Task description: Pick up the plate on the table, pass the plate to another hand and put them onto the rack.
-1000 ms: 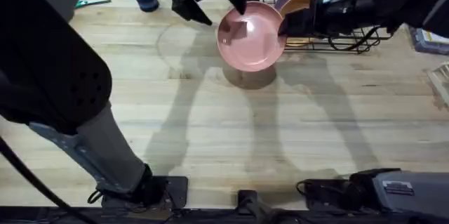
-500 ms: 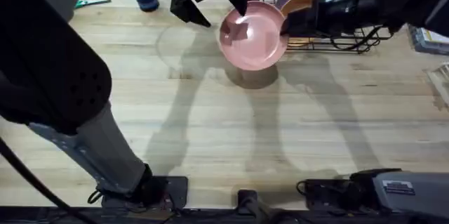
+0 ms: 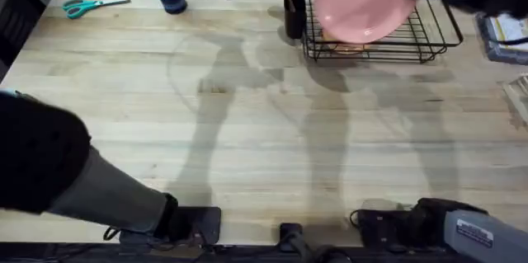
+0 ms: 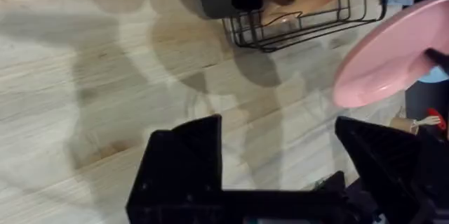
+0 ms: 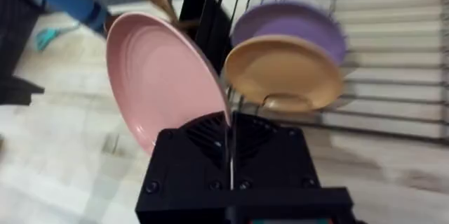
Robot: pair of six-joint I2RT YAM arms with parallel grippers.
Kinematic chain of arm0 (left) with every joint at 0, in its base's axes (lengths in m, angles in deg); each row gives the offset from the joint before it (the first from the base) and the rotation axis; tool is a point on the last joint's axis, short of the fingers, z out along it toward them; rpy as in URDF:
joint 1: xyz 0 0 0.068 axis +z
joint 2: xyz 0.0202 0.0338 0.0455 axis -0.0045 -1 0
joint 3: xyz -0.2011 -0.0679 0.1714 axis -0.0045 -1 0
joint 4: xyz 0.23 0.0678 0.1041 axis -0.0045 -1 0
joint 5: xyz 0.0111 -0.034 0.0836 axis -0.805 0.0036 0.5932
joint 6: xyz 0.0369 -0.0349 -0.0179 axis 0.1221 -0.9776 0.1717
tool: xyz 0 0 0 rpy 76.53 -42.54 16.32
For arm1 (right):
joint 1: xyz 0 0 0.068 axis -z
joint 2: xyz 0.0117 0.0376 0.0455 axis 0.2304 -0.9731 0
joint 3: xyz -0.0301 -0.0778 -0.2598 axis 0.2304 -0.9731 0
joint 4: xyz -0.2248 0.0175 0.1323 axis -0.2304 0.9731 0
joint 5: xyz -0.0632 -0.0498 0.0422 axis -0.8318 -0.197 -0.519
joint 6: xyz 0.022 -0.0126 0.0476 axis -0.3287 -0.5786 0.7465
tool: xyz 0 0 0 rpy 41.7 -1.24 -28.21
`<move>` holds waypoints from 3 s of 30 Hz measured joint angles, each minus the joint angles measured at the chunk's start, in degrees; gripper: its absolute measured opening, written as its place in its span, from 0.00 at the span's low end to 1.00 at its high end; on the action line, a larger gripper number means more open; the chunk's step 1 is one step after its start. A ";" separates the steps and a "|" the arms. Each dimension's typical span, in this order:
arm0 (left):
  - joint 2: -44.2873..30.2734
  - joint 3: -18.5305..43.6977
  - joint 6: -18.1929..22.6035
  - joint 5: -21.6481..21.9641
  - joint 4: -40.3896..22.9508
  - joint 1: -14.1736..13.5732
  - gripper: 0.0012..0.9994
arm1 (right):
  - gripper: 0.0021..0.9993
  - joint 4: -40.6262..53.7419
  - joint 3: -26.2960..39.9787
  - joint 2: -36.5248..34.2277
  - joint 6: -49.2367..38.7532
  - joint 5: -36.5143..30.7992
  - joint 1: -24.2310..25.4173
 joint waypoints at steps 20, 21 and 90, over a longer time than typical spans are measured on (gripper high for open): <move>0.58 0.28 -0.02 -0.22 -0.05 -0.02 1.00 | 0.03 -19.15 0.13 6.16 -3.15 0.00 10.11; 0.58 0.28 0.00 -0.21 -0.07 -0.02 1.00 | 0.03 -20.47 0.13 5.98 -3.62 0.01 10.11; 0.58 0.28 0.00 3.44 0.37 -0.02 1.00 | 0.03 -22.47 41.06 -57.98 -60.00 6.42 0.41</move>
